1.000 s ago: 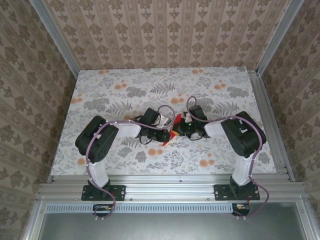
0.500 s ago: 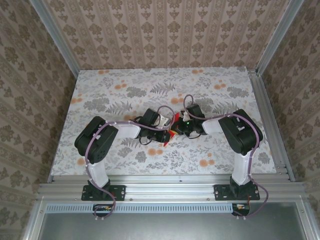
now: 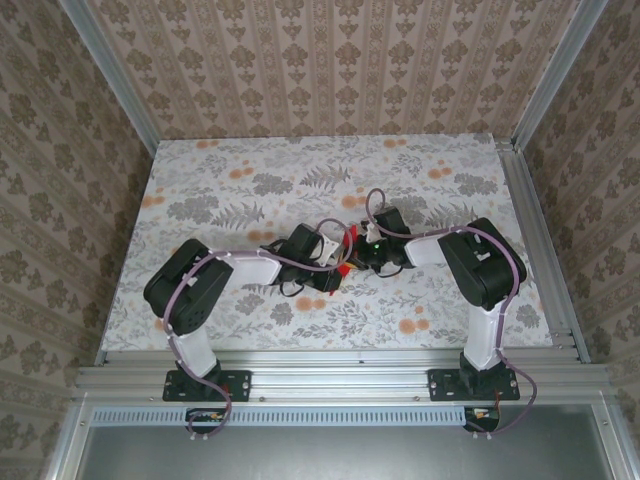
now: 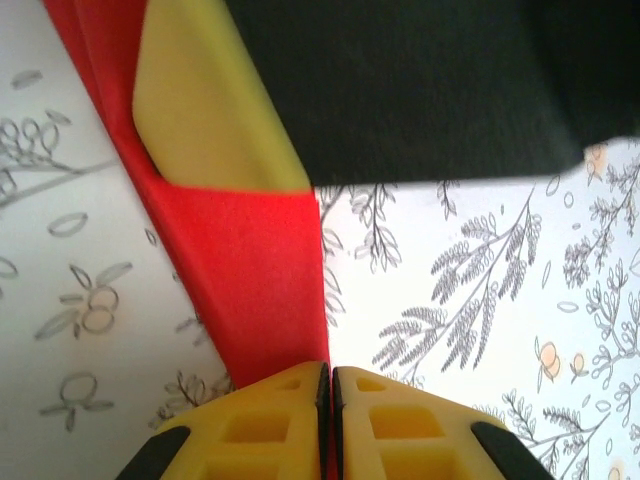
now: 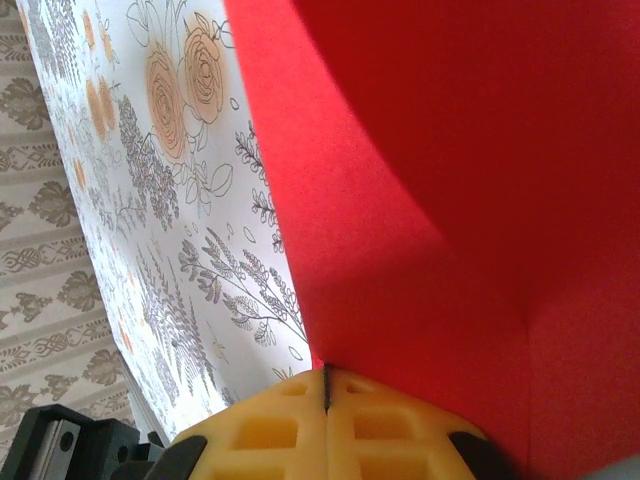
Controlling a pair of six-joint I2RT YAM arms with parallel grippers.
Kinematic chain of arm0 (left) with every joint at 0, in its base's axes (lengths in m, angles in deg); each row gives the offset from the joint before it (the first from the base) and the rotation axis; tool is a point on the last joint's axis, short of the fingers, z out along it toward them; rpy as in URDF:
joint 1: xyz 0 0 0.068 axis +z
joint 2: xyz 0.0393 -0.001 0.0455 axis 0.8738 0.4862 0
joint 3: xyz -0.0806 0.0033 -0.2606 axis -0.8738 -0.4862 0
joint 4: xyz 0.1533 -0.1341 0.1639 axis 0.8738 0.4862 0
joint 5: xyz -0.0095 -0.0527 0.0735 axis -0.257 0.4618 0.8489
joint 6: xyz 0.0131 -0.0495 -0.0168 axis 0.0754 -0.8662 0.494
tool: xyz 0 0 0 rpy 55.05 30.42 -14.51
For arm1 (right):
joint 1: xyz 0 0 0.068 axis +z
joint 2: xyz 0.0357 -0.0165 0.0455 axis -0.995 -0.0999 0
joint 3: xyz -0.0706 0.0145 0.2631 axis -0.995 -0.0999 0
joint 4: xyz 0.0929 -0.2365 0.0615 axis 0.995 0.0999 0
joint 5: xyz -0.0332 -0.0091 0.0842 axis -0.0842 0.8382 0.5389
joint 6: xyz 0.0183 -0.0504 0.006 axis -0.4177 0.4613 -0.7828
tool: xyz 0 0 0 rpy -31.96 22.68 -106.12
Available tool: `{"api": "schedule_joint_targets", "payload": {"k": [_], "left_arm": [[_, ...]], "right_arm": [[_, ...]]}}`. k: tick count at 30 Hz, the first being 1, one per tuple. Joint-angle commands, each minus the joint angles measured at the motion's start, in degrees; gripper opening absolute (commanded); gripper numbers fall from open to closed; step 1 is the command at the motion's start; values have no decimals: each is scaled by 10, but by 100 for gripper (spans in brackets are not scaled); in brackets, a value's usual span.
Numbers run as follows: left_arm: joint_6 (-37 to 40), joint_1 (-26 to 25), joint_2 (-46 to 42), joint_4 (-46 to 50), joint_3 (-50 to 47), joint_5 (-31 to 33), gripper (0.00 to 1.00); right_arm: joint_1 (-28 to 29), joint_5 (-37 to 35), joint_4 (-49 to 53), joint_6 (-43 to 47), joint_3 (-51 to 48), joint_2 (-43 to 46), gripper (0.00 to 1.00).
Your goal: Fold a paper plane with a square sheet of paper (pick it up from the middle)
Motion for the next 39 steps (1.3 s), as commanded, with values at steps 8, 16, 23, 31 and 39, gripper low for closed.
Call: {"api": "schedule_joint_targets", "payload": {"k": [8,16,23,31,39], "left_arm": [[-27,-26,-14,91,-57,-13,13],[-29,-32,-39,103,-84,-4,13],[-34,-41,-61,113,-96,-9,13],[-42,-36,-103,112,-77,-24,13],[-64,-15,-119,65,-6,-46,13]], "right_arm": [[-38,-110,96,33,-36,-32,2],[-41,-112,105,42,-35,-31,2],[-42,-110,106,45,-33,-34,2],[-40,-99,107,46,-30,-28,2],[-37,-83,98,43,-37,-20,2]]}}
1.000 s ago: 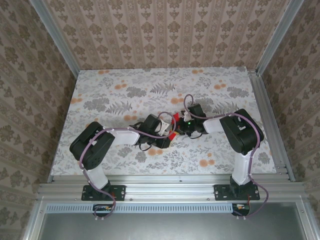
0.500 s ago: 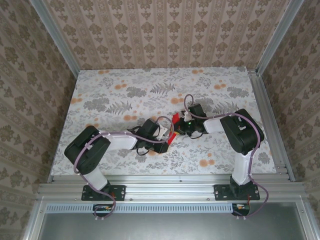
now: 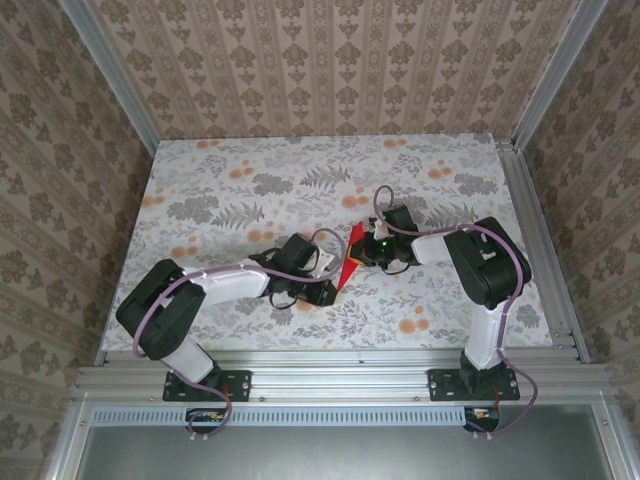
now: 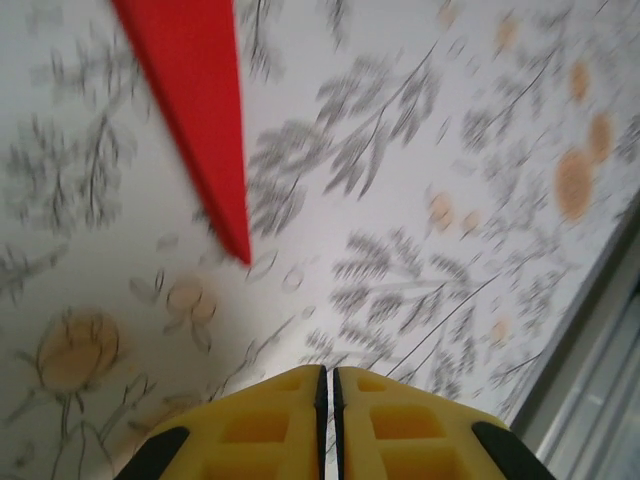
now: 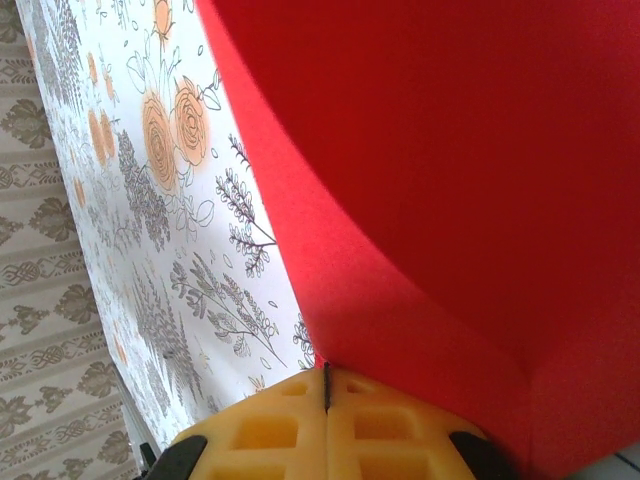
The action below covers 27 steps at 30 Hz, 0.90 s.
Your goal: Fold a paper plane with a square sheet of paper (pick it up from the middle)
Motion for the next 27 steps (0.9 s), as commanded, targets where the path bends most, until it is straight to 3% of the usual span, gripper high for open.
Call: {"api": "schedule_joint_targets", "payload": {"k": [1,14,27], "left_arm": [[-18,13,0,-22,37,-21,13],[-31,24,116,-110,85,-29,13],[9,21,162,-67,66,34,11]], "right_arm": [[-6,-84,88,16,-33,-23,2],[-3,-53,76,6,-41,-4,2],[-3,-43,70,-3,-41,10,5]]}}
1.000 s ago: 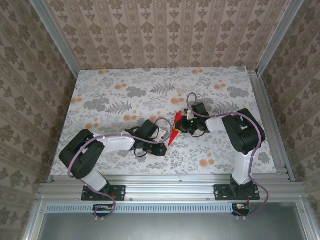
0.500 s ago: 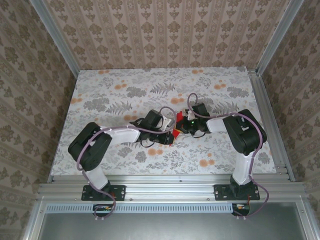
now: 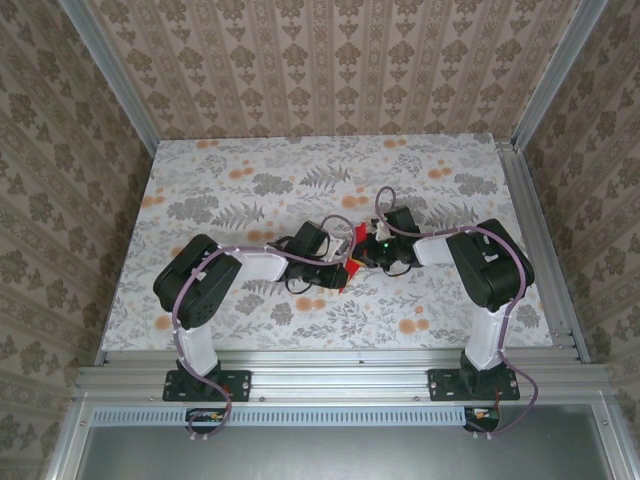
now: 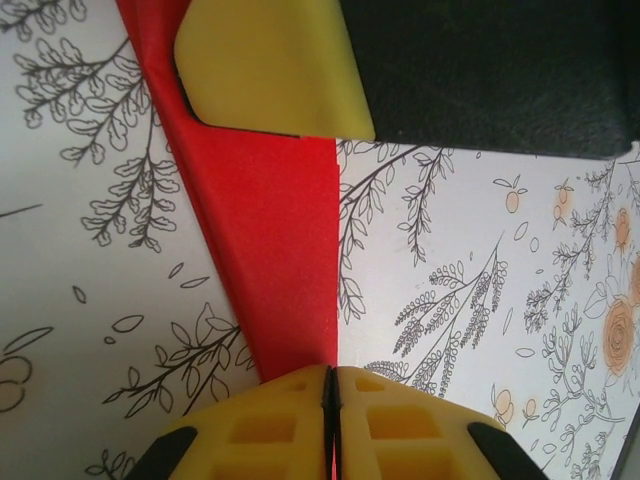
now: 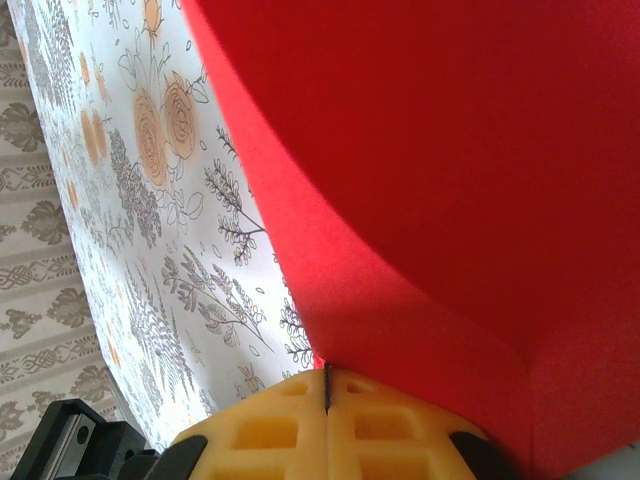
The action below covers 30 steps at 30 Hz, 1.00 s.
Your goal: Fold a paper plane with a square sheet of paper (pick it up from the middle)
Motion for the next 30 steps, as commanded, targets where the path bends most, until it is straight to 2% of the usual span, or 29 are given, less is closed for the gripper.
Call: {"api": "schedule_joint_targets", "payload": {"k": [1,8,16,22,26,30], "left_arm": [[26,0,12,27,-14,37,11],[47,0,14,42,-46,48,7],[68,0,16,63,-49,57,4],[73,0,14,70,-47,57,4],[75,0,6,76,-47,57,4],[81,1,-1,88,-49,62,4]], "right_arm": [[-3,-34,70,-4,-25,-2,6],[-4,-9,48,-31,-21,41,15],[18,3,-16,-107,-32,76,14],[35,-10,-39,-124,-29,45,12],[35,-24,-15,-103,-15,23,11],[30,-51,57,-57,12,17,11]]}}
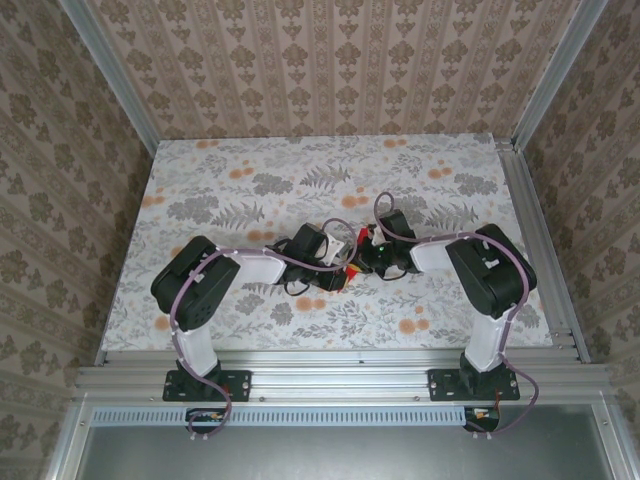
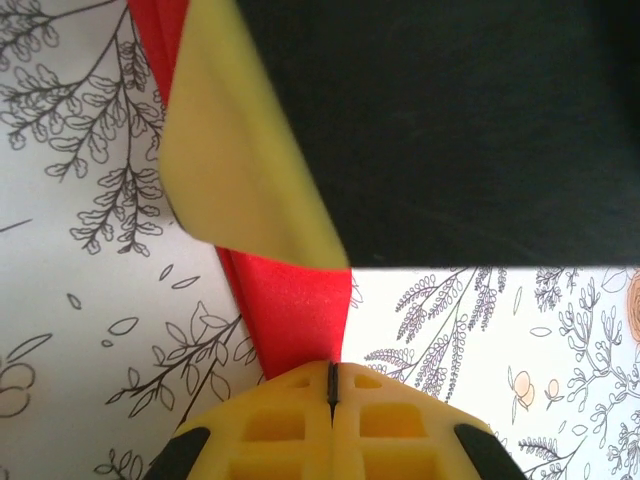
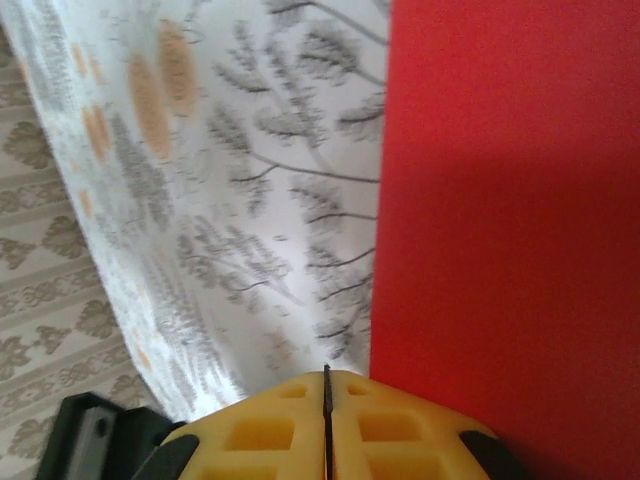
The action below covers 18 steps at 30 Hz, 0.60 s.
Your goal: Fold a paper plane with a square sheet of paper (pick it up from the middle)
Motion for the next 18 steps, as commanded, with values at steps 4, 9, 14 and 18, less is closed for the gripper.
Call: {"api": "schedule_joint_targets", "payload": {"k": [4,9,14,18], "left_arm": [[23,2,9,105,-32,50,4],[26,2,10,110,-37,49,4],[34,4,10,116,-42,49,4],[42,4,11,116,-47,42,3]], "right_arm": [[-10,-49,86,64,38,-11,11],[-25,-53,76,69,43,-30,11],[-38,-46,74,71,55,-53,11],[-52,-38,73,71,63,-60,12]]}}
